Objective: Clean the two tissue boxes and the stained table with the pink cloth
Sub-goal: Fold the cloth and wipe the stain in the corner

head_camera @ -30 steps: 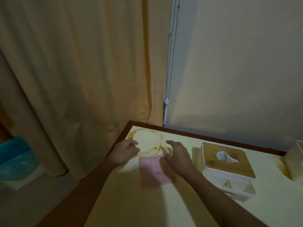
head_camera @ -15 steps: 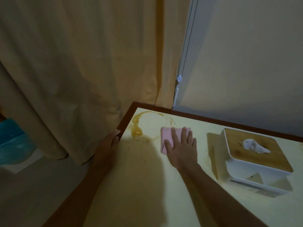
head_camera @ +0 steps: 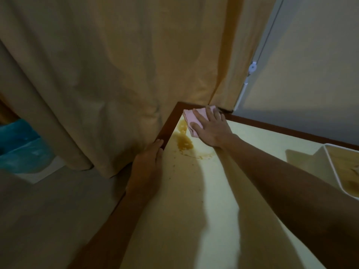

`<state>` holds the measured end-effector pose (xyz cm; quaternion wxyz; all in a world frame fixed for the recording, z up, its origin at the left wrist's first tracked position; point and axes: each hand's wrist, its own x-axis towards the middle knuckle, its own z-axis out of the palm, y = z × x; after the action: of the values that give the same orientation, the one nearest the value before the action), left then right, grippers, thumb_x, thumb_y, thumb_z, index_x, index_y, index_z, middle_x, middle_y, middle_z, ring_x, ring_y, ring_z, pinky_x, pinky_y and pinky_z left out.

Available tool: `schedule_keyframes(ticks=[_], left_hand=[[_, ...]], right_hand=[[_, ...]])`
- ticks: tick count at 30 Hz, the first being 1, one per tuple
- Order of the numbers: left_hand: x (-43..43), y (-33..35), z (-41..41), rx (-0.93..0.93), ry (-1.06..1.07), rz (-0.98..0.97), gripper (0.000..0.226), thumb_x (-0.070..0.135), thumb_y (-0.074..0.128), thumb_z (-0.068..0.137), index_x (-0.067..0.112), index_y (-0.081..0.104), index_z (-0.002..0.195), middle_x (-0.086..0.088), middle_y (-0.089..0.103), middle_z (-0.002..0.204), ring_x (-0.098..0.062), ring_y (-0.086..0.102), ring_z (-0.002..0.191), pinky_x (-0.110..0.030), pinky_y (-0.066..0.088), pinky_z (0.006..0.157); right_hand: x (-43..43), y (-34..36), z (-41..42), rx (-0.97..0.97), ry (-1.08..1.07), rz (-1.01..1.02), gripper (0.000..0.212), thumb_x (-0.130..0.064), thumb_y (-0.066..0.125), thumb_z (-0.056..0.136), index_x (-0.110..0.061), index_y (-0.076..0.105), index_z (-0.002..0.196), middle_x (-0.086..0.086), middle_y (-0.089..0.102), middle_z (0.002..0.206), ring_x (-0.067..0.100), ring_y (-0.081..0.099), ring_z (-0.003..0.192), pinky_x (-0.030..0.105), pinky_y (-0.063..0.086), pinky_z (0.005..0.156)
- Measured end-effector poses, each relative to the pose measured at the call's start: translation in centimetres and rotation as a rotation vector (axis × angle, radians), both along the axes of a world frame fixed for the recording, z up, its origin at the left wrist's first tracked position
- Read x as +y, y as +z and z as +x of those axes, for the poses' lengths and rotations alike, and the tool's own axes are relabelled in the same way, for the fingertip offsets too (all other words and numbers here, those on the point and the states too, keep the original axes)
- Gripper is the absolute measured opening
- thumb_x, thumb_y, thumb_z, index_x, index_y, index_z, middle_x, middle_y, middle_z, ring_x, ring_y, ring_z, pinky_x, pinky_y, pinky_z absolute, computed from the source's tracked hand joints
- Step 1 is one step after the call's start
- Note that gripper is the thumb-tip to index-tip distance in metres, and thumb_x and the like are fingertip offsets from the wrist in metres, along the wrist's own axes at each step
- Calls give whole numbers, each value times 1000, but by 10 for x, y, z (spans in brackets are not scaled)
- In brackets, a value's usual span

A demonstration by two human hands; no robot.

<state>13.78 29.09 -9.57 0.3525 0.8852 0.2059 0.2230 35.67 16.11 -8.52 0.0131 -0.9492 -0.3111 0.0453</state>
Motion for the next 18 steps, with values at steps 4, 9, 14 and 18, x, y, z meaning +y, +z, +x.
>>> schedule_keyframes(ticks=[4, 9, 14, 18], left_hand=[[-4, 6, 0, 36, 36, -37, 38, 20, 38, 105, 14, 50, 141, -7, 56, 139, -23, 52, 125, -35, 36, 108], [-6, 12, 0, 10, 67, -130, 35, 26, 33, 106, 16, 52, 134, -4, 60, 127, -13, 53, 105, -26, 38, 91], [-7, 16, -8, -110, 7, -120, 31, 22, 40, 102, 15, 57, 127, -2, 66, 112, -13, 60, 99, -7, 39, 77], [-6, 12, -6, -114, 64, -100, 29, 18, 40, 103, 10, 57, 125, -1, 63, 111, -20, 60, 104, -15, 37, 83]], right_hand=[[19, 5, -13, 42, 188, -19, 64, -70, 8, 99, -48, -6, 157, 8, -14, 169, 34, -13, 155, 53, -5, 124], [12, 12, -42, 34, 388, -76, 61, -65, 18, 102, -53, -11, 154, 12, -19, 167, 37, -18, 153, 51, -4, 125], [-3, 9, -75, 57, 459, -36, 65, -66, 24, 101, -55, -12, 153, 11, -20, 167, 37, -22, 152, 54, -4, 125], [-14, 8, -108, 12, 547, -32, 65, -66, 28, 98, -54, -2, 155, 10, -16, 168, 40, -17, 153, 55, -1, 125]])
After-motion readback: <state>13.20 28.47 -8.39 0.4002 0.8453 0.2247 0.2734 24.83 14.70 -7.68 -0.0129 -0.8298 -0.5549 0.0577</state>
